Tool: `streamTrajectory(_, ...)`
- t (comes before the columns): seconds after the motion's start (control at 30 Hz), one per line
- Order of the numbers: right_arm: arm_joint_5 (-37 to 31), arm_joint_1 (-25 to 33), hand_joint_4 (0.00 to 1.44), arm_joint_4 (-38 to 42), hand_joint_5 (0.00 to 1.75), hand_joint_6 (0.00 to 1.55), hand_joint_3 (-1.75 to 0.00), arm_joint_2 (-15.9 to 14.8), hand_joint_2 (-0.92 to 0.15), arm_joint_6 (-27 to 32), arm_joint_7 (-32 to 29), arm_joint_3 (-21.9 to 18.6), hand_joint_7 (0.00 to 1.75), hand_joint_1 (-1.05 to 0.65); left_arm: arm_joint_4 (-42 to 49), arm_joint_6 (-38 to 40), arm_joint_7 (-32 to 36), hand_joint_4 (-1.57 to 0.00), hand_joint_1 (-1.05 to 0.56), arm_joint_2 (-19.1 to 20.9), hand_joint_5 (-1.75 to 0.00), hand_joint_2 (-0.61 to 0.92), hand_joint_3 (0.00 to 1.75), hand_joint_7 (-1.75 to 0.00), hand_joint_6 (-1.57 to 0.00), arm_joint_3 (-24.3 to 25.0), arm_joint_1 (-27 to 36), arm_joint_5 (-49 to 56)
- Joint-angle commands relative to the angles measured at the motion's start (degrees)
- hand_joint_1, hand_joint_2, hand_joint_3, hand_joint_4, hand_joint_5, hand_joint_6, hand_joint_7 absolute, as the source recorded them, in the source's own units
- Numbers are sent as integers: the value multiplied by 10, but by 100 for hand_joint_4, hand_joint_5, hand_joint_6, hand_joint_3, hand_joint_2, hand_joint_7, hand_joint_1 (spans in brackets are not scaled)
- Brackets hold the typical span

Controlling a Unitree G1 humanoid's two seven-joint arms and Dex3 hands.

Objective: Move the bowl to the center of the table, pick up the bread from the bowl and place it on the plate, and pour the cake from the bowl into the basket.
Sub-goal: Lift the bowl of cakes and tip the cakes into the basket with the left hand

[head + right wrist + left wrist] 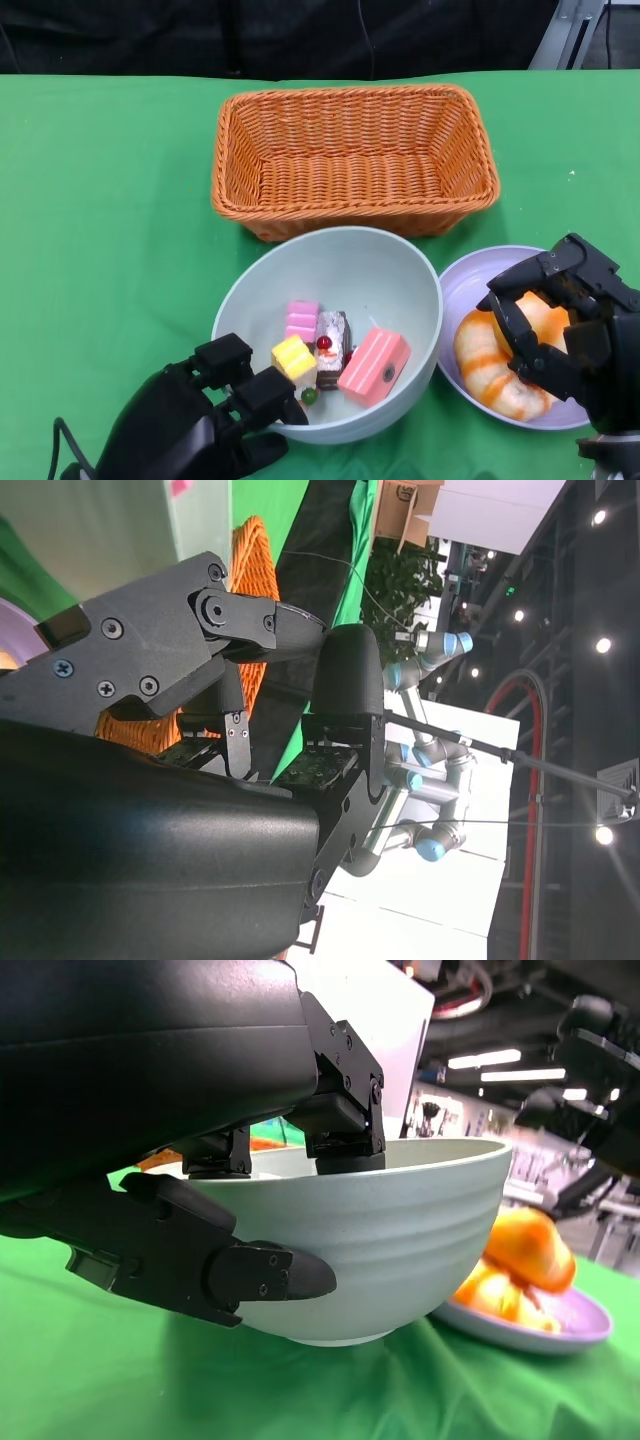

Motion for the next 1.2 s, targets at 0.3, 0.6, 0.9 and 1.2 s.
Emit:
streamTrajectory(0.3,6,-5,64,15,144,61,-74,-4,-68,-8,7,-6,126,-6,10,-70,23,-55,-11,-4,-173,80,82,-163,-46,21,-12,-54)
streamTrajectory(0.6,-18,-7,65,36,146,62,-84,-4,-61,-16,-6,-10,128,-7,9,-138,-40,-58,-10,-15,-166,72,88,-146,-59,59,-14,-157)
streamTrajectory(0.9,-21,-7,65,50,146,61,-92,-4,-58,-27,-5,-5,129,-8,18,-193,-66,-62,-11,-38,-161,71,87,-144,-60,101,-19,-171)
streamTrajectory(1.2,-26,-17,64,49,149,62,-67,8,-70,-11,-10,7,125,-13,18,-219,-132,-71,-10,-53,-145,83,68,-135,-67,124,-27,-242)
